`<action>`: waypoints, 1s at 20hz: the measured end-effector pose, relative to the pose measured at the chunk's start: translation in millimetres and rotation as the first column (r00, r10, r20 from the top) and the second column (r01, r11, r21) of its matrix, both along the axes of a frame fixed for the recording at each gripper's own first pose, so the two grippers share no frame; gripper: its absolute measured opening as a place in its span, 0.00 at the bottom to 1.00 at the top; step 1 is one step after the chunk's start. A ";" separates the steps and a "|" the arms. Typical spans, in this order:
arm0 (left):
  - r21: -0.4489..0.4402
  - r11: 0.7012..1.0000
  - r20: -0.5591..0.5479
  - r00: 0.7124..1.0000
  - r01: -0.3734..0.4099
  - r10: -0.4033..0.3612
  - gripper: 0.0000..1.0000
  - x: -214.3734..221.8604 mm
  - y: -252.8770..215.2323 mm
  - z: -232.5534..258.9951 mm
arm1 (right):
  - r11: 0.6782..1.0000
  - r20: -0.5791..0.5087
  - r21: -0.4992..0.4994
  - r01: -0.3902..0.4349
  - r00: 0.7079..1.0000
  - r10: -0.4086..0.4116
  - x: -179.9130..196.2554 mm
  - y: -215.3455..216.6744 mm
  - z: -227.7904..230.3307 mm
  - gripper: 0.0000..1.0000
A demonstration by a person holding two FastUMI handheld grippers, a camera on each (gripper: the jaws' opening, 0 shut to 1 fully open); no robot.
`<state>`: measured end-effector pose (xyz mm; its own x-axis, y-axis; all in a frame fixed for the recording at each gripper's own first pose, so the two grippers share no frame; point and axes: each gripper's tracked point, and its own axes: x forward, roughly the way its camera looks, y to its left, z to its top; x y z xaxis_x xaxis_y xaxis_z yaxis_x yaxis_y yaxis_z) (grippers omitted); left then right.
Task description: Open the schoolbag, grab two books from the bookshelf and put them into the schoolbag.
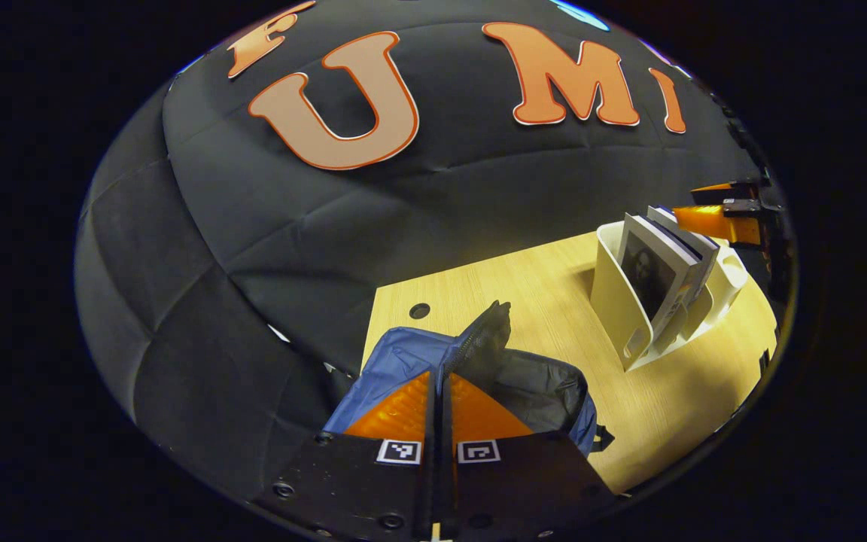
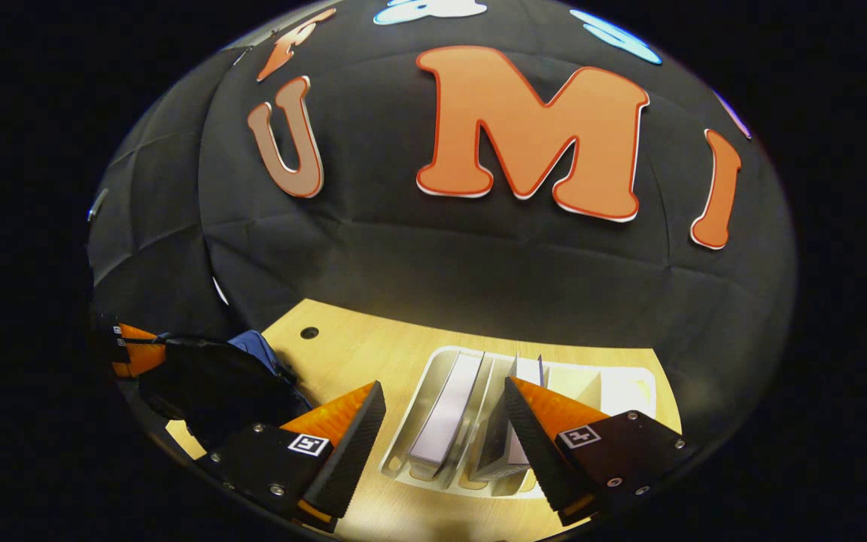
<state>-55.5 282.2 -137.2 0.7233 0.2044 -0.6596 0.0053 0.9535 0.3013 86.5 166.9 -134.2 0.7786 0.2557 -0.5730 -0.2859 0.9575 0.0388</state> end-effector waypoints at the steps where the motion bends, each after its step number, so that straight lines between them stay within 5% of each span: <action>1: -0.028 1.000 0.000 1.000 0.008 -0.007 0.03 -0.3 -1.7 2.0 | 1.000 -0.036 -0.021 0.006 0.999 -0.007 -0.1 0.0 -7.7 0.94; 10: -0.102 0.992 0.036 0.997 0.074 -0.070 0.03 10.3 4.4 10.7 | 0.982 -0.278 -0.187 0.025 0.957 -0.077 23.7 0.2 -68.6 0.92; 20: -0.119 0.986 0.015 0.994 0.113 -0.112 0.03 5.3 1.9 12.3 | 0.977 -0.468 -0.212 0.022 0.876 -0.121 23.6 5.9 -122.9 0.50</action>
